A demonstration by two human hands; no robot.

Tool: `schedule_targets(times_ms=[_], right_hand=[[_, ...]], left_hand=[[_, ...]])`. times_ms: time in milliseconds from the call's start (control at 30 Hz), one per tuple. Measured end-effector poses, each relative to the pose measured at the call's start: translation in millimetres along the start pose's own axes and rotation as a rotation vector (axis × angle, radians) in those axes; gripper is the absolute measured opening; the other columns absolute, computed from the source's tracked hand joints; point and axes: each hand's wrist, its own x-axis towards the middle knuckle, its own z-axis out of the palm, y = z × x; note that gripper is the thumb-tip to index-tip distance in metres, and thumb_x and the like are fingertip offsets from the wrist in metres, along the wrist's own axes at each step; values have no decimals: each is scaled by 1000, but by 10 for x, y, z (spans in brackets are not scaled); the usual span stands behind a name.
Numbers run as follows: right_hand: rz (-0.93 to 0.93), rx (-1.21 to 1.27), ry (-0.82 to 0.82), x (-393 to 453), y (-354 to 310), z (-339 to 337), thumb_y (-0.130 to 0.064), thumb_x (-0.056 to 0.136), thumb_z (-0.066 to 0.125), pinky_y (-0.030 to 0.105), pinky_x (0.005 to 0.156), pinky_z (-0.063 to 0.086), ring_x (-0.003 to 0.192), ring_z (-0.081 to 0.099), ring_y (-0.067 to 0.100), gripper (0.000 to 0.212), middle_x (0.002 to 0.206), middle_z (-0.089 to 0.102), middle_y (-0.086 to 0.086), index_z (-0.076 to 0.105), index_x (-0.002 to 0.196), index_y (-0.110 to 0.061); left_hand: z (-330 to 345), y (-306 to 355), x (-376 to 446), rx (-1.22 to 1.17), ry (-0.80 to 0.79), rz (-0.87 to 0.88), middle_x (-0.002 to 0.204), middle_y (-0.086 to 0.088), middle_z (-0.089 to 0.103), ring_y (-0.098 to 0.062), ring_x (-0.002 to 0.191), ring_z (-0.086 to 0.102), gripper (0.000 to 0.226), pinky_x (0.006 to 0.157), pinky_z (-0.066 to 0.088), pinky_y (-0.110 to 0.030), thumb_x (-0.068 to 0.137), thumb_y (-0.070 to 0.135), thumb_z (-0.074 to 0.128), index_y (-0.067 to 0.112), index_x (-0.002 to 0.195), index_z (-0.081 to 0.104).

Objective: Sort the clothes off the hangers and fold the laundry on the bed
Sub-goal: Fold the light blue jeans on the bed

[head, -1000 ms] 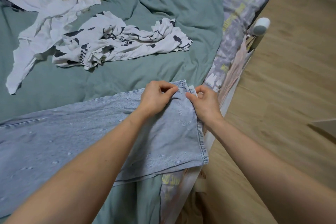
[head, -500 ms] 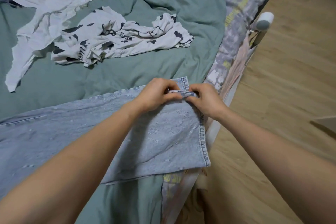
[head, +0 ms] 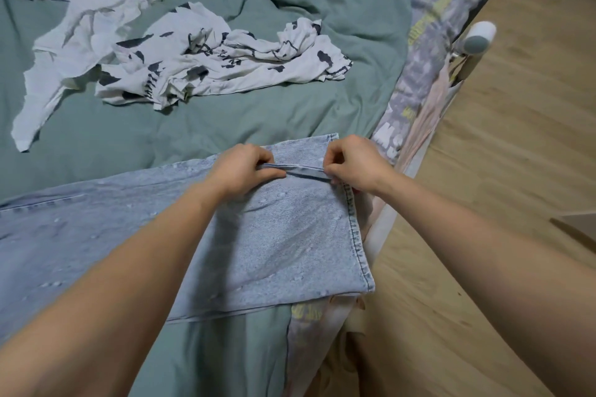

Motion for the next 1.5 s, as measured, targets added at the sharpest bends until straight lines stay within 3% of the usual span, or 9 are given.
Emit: schedule_targets(times_ms=[133,267,433,600,700,867,1167,1367,1500], right_hand=[[-126,-185,-72,153,-19,108,-10,82,64,29,67,39,83,59,25,1,85,67,10,64,83,-10],[-64,-225,56,329,37,108,-5,89,50,37,79,41,102,56,37,13,102,64,24,62,94,-2],[-140,-284,70,473,20,254,-2,92,45,40,81,39,99,54,40,11,107,54,26,52,99,1],[-74,-298,138,595,-37,419,-1,93,44,43,73,40,89,53,40,15,115,41,21,43,108,-3],[-79,-358,94,650,29,411,-7,96,43,41,81,41,101,53,37,16,115,49,20,49,110,0],[-87,-364,30,669,39,274,-21,99,44,41,89,41,108,53,38,28,114,54,23,56,111,2],[-283,-300,239,422,74,59,-23,100,44,40,75,40,91,51,33,25,99,52,18,55,94,0],[14,-390,217,625,105,300,-9,98,45,41,82,40,111,44,34,16,114,51,18,55,106,1],[40,-495,255,705,55,450,-2,94,48,40,79,40,118,37,30,17,120,48,13,56,109,0]], left_hand=[[-76,-134,-112,73,-31,50,52,3,45,-19,54,44,44,51,31,-33,91,52,54,18,64,47],[-106,-227,-217,158,-63,26,60,-1,47,-30,66,50,47,55,31,-36,94,51,50,18,63,36],[-261,-471,-362,493,15,-204,89,-9,69,-31,90,63,55,61,34,-30,90,66,41,18,67,51],[-167,-527,-225,589,51,-315,114,-13,66,-32,106,61,35,79,41,-34,100,43,41,17,102,63],[-37,-544,-190,489,128,-325,116,-14,59,-33,108,56,31,85,39,-38,102,34,40,10,108,59],[-7,-620,-289,299,239,-164,112,-12,50,-36,94,56,29,65,39,-41,101,37,40,10,101,52],[-264,-623,-202,216,140,-213,97,-11,66,-34,89,61,31,64,31,-34,100,49,37,19,105,45],[-41,-615,-125,76,163,-314,99,-6,60,-30,93,58,25,72,37,-36,97,48,46,23,92,48],[-129,-763,-163,-146,214,-268,80,4,53,-24,80,54,24,66,34,-32,88,45,63,23,88,53]])
